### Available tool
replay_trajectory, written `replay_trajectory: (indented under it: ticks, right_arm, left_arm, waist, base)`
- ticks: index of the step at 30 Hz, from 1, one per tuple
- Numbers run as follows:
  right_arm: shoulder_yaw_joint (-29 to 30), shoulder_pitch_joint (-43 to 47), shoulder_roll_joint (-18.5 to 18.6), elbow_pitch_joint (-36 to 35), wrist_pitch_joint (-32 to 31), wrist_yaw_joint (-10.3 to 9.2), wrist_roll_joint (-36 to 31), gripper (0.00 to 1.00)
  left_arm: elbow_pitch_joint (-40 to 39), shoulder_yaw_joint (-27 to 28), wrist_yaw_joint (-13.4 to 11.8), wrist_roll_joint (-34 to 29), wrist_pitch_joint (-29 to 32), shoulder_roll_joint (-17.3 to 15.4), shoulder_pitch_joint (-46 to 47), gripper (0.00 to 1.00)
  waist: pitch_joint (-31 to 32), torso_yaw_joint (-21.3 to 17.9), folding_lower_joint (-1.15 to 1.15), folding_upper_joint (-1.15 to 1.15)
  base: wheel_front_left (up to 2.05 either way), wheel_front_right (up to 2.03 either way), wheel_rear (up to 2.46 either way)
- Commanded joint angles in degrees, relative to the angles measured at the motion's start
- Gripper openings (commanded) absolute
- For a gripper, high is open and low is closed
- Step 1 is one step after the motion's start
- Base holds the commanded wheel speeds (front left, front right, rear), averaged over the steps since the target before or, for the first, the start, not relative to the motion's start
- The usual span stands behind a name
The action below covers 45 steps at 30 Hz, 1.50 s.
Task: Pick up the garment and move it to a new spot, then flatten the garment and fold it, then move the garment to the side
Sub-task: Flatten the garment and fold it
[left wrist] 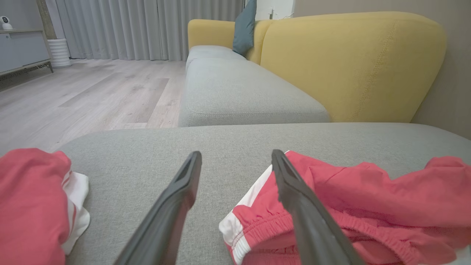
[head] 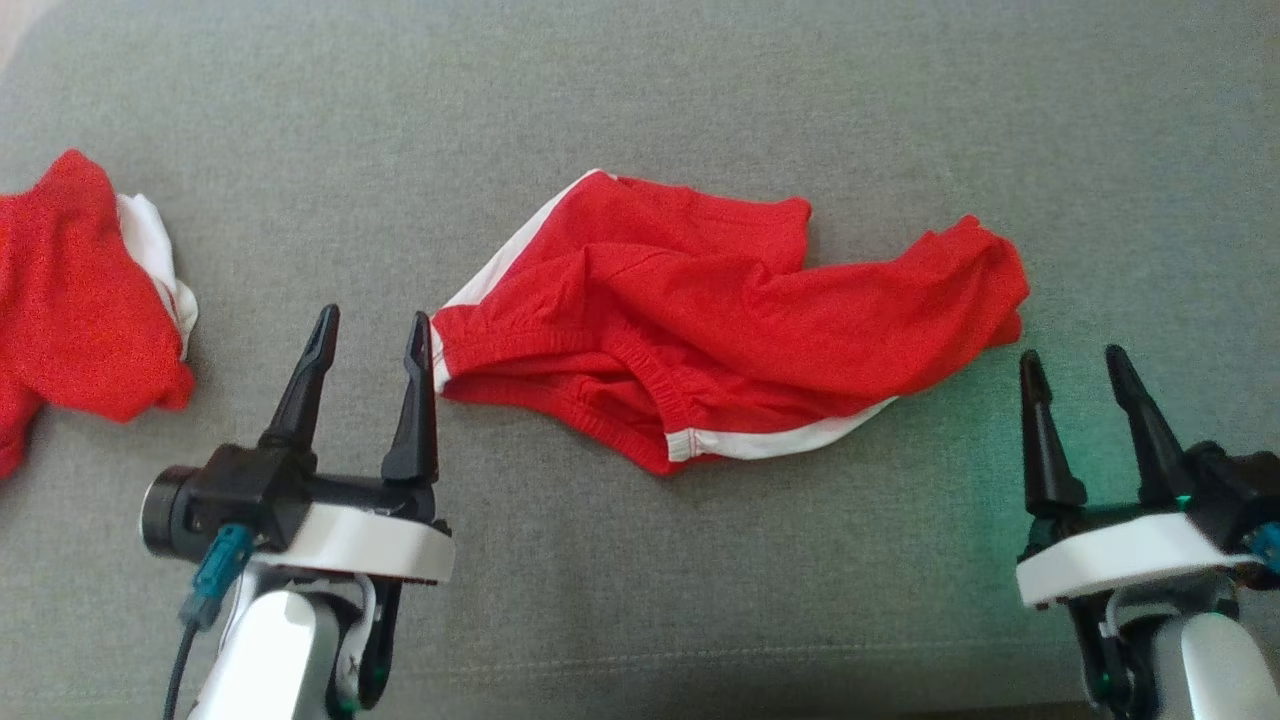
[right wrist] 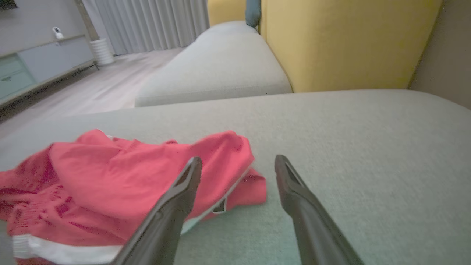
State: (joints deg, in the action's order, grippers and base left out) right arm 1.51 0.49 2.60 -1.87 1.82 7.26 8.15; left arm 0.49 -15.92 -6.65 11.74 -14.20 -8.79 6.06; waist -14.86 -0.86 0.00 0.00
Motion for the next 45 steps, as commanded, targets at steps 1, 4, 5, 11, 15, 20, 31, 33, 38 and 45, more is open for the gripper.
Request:
replay_trajectory:
  ticks: [1, 4, 5, 11, 15, 20, 31, 33, 38, 45]
  right_arm:
    - [-0.3, -2.6, 0.3, -0.5, -0.3, 0.23, -0.1, 1.0]
    - [1.1, -5.0, 0.3, 2.8, -0.3, 0.23, 0.1, 1.0]
    - [1.4, -5.9, 0.3, 3.8, -0.1, 0.23, 0.3, 1.0]
    - [0.9, -10.7, 0.4, 9.8, -0.3, 0.23, 1.7, 1.0]
    - [-0.2, -12.5, 0.4, 12.1, 0.2, 0.23, 3.2, 0.0]
    - [-1.0, -11.8, 0.4, 11.8, 1.1, 0.23, 4.3, 0.0]
    - [1.8, 0.5, 0.3, -1.8, -0.8, 0.23, 6.9, 0.0]
    - [1.8, 2.1, 0.3, -5.2, -2.0, 0.23, 7.3, 0.0]
    - [1.1, 3.4, 0.3, -13.1, -5.8, 0.23, 7.7, 0.0]
    - [-1.1, -3.4, 0.3, -11.8, -11.3, 0.23, 5.6, 0.0]
  left_arm:
    - [-2.0, 1.6, -0.3, 0.0, -0.2, -1.1, 2.2, 1.0]
    - [-2.0, 1.3, -0.1, 0.0, -0.3, -0.9, 3.1, 1.0]
    - [-1.9, 1.2, 0.0, 0.0, -0.3, -0.8, 3.4, 1.0]
    - [-1.3, 0.8, 0.2, 0.0, -0.5, -0.4, 4.6, 1.0]
    - [-0.9, 0.8, 0.3, 0.1, -0.6, -0.3, 4.9, 1.0]
    - [-0.9, 1.0, 0.1, 0.0, -0.7, -0.4, 4.8, 1.0]
    - [-1.3, 1.4, 0.0, -0.1, -0.8, -1.4, 4.4, 1.0]
    - [-1.4, 1.4, 0.0, -0.1, -0.8, -1.5, 4.4, 1.0]
    - [-1.4, 1.1, 0.0, -0.1, -0.8, -1.3, 4.6, 1.0]
    - [-0.8, 0.0, 0.6, 0.2, -0.8, -0.4, 5.6, 1.0]
  waist:
    - [-0.9, 0.3, 0.0, 0.0]
    - [-2.3, 0.8, 0.0, 0.0]
    - [-2.8, 1.0, 0.0, 0.0]
    - [-4.4, 1.6, 0.0, 0.0]
    - [-4.7, 1.6, 0.0, 0.0]
    - [-4.8, 0.9, 0.0, 0.0]
    - [-4.5, -2.3, 0.0, 0.0]
    - [-4.4, -2.5, 0.0, 0.0]
    - [-4.0, -2.2, 0.0, 0.0]
    - [-4.6, 0.6, 0.0, 0.0]
  base:
    - [0.0, 0.0, 0.0]
    - [0.0, 0.0, 0.0]
    - [0.0, 0.0, 0.0]
    - [0.0, 0.0, 0.0]
    - [0.0, 0.0, 0.0]
    - [0.0, 0.0, 0.0]
    - [0.0, 0.0, 0.0]
    - [0.0, 0.0, 0.0]
    - [0.0, 0.0, 0.0]
    - [0.0, 0.0, 0.0]
